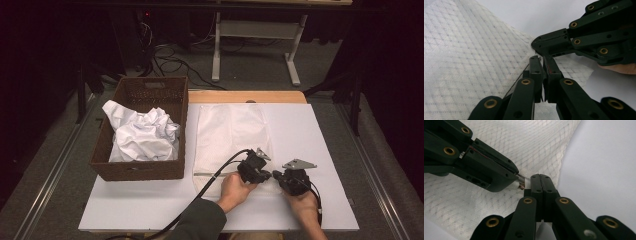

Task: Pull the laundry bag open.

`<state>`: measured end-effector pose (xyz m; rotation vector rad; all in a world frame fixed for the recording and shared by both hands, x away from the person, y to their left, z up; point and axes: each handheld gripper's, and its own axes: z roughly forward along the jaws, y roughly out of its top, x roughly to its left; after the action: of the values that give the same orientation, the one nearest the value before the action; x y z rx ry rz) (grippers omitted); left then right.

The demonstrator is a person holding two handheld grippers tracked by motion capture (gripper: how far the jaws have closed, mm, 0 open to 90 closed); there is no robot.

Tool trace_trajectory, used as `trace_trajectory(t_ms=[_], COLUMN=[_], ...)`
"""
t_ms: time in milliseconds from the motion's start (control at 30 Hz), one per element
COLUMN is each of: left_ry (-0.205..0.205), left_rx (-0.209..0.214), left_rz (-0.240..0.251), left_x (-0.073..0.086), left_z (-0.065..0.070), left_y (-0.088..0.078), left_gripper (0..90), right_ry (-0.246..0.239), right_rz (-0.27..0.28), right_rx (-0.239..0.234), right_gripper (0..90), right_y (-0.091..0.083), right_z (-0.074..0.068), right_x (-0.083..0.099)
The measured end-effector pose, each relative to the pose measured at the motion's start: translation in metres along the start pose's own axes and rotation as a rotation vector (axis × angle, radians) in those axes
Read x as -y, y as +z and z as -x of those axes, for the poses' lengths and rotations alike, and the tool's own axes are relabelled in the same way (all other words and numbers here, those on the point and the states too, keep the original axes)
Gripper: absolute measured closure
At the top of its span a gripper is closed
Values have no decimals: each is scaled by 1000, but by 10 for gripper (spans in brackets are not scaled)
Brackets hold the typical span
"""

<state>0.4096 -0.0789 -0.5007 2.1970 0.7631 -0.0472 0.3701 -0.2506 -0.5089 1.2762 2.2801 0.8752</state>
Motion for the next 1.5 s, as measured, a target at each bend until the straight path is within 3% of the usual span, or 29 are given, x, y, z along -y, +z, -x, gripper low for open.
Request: trace_trajectory(t_ms=[100, 200, 300, 667, 900, 1500], left_ry=[-9, 41, 50, 27, 33, 34], left_rx=[3, -17, -20, -14, -34, -19], left_rz=[2, 0, -6, 18, -1, -34], left_x=[0, 0, 1, 0, -1, -2], left_z=[-2, 2, 2, 0, 1, 1], left_y=[0, 1, 2, 7, 13, 6], left_gripper=[869, 864, 860, 820, 855, 870], right_ry=[-12, -16, 32, 49, 56, 12], right_rz=[0, -3, 4, 6, 6, 11], right_rx=[7, 13, -17, -13, -15, -2], right_gripper=[900, 900, 900, 900, 900, 900], right_y=[0, 0, 0, 0, 0, 0], right_z=[-1, -2, 3, 2, 3, 1], right_x=[0, 0, 0, 1, 1, 2])
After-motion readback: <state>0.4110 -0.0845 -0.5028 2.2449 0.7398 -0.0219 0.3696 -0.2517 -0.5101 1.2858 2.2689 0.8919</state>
